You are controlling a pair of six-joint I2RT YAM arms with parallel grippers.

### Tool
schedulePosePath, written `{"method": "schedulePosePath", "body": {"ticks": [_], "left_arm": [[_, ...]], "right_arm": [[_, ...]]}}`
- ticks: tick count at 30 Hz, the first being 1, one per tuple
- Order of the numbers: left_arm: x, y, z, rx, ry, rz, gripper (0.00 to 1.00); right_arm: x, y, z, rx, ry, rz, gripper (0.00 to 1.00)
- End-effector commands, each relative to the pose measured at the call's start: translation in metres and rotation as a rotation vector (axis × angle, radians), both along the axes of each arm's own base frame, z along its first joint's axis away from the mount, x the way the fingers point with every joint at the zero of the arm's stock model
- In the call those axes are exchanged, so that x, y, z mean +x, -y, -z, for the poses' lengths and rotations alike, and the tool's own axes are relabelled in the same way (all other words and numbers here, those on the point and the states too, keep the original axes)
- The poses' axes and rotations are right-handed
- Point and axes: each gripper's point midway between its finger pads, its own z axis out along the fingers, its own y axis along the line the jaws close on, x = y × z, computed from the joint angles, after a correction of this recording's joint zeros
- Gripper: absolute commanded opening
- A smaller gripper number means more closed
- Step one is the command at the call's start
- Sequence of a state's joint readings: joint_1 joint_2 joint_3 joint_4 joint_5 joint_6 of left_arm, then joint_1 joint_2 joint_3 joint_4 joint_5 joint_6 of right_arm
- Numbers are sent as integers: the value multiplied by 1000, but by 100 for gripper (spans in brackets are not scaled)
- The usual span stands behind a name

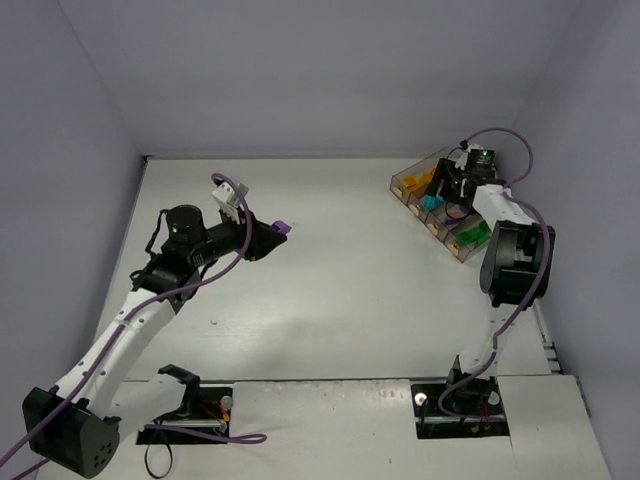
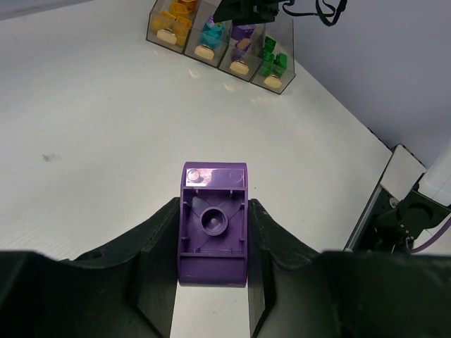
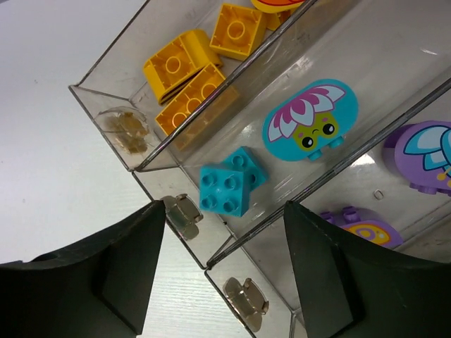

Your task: Sort the legos into containers by color

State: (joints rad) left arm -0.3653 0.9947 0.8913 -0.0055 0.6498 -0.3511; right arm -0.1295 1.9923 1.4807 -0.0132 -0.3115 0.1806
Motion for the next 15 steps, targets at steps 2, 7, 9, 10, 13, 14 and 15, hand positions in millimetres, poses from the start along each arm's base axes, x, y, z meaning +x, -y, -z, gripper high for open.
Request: {"method": "schedulePosePath", "body": {"ticks": [2,7,9,10,13,14,15], "left_arm": [[6,2,-18,-23,74,7,11],[5,4,-21,-9,121,38,11],[6,4,-17,22,158,59,11],[6,5,-16,38,181,74,11],[9,4,-10,116,286,106,12],[9,4,-9,131,309,117,12],[8,5,-9,146,330,126,12]], "right_arm": [[18,-4,-39,-15,104,-38,66],[1,-27,-77,35,151,-103,65],[-14,-58,-113,123,204,-181,65],[-25,-83,-127,216,217,-276,65],[-71,-161,-177,388,244,-497,66],[-83,-180,-184,423,235,-542,66],[-95,-197,-190,445,233,-590,66]]}}
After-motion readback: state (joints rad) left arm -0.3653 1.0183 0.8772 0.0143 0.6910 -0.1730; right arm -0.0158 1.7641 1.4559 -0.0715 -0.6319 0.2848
